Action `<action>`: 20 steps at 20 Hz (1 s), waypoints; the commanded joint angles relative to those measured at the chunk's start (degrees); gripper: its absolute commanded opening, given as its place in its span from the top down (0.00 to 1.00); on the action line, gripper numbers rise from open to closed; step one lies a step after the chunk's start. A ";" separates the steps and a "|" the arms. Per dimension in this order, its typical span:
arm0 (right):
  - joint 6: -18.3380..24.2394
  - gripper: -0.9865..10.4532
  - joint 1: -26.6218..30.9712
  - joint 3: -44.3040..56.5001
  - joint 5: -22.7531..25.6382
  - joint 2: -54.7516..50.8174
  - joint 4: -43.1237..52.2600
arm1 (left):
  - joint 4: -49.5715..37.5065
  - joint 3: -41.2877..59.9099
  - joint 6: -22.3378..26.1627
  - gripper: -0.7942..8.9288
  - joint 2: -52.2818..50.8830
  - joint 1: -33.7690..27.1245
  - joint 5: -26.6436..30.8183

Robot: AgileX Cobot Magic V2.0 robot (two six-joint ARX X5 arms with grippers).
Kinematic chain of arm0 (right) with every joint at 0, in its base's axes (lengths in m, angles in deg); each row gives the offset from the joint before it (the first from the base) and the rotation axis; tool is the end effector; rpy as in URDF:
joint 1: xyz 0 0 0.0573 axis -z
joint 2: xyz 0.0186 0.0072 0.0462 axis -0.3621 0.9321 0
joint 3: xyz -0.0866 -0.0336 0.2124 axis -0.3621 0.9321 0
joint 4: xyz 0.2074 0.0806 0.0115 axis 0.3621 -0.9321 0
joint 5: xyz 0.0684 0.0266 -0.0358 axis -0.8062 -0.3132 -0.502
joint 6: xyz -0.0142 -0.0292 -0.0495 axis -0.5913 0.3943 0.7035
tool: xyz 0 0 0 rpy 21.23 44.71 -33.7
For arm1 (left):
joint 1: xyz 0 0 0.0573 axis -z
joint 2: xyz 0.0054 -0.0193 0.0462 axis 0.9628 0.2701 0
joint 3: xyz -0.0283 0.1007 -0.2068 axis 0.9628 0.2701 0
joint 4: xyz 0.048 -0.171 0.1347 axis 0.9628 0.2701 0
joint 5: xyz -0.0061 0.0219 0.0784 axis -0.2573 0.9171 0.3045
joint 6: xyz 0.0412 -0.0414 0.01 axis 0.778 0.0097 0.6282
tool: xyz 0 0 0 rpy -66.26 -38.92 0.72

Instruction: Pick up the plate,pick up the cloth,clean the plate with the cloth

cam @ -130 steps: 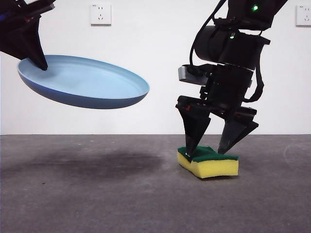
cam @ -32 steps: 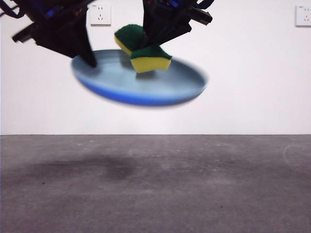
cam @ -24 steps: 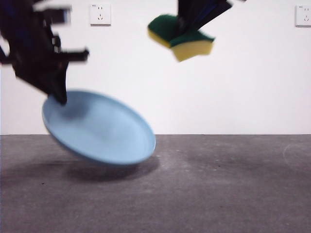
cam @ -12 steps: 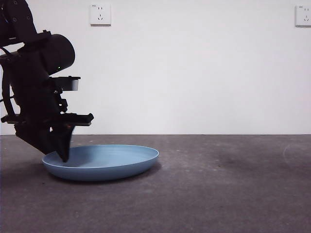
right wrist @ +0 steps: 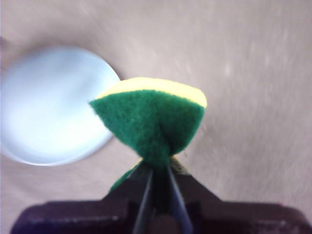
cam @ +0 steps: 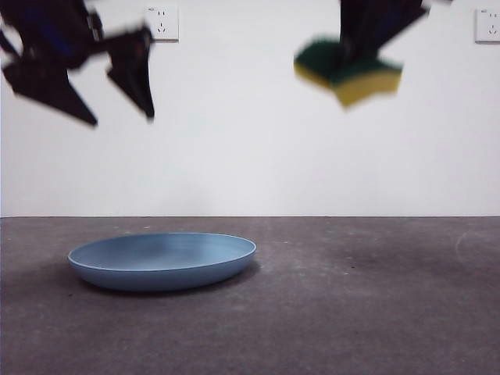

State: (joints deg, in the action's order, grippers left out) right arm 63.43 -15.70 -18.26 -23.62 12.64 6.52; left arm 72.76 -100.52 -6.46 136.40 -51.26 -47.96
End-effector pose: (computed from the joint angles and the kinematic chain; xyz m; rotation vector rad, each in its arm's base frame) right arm 0.2179 0.1540 0.2867 -0.3005 0.7730 0.3906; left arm 0.2404 -0.1019 0.2678 0.0360 0.6424 -0.3438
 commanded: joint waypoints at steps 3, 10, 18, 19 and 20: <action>-0.92 0.91 4.94 0.35 -8.17 12.63 6.82 | 3.39 0.24 -2.14 0.47 -9.90 2.67 -1.25; -2.25 0.90 8.63 0.35 -12.31 26.75 10.45 | 9.05 0.24 -2.21 0.47 -14.93 4.52 -1.14; -2.23 0.47 8.87 0.35 -13.00 28.65 10.32 | 9.38 0.24 -2.16 0.47 -14.91 4.63 -0.92; -2.21 0.47 8.87 0.35 -13.00 28.59 10.43 | 9.35 0.24 -2.16 0.47 -14.88 4.63 -0.90; -2.21 0.47 8.87 0.33 -12.98 28.39 10.43 | 9.35 0.24 -2.16 0.47 -14.88 4.63 -0.87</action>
State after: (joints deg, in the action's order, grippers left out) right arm 61.56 -6.67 -18.24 -36.52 40.93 16.84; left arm 82.35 -100.52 -8.27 121.45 -46.78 -48.94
